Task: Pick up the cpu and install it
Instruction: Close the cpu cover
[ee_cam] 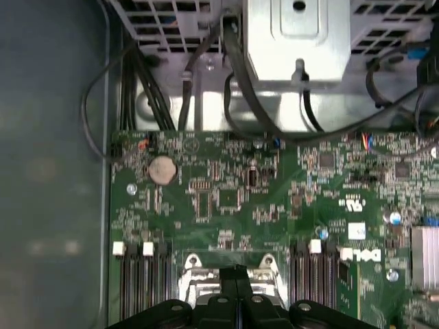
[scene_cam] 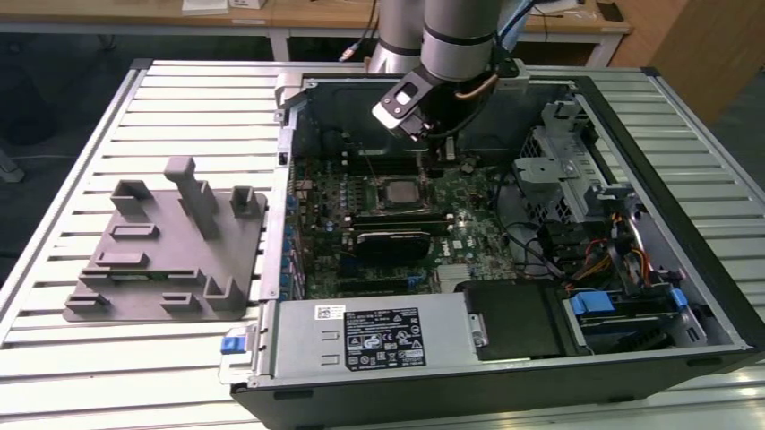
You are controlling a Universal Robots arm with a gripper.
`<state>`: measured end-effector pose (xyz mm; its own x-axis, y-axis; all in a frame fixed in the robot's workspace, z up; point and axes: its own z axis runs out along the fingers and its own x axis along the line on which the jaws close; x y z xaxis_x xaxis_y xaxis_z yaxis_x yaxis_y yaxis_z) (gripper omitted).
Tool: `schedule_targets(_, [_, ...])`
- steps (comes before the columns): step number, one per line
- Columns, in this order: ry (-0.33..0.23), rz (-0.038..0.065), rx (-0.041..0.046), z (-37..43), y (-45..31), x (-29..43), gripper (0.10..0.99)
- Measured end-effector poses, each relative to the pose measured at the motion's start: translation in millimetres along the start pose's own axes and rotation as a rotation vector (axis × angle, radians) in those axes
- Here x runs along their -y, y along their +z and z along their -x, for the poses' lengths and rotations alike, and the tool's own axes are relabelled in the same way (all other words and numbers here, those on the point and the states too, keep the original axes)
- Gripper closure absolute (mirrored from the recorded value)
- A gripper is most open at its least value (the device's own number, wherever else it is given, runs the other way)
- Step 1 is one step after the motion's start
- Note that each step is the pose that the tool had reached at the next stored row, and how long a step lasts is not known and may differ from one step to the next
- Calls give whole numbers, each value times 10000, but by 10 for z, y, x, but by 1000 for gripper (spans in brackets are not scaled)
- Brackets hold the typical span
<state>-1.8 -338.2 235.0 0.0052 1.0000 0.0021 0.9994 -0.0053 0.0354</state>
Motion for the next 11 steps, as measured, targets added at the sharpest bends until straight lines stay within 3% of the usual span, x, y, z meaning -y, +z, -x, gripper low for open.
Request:
schedule_targets(6, [0, 0, -4, 1, 1, 115, 980])
schedule_targets(11, [2, 0, -3, 1, 22, 258, 980])
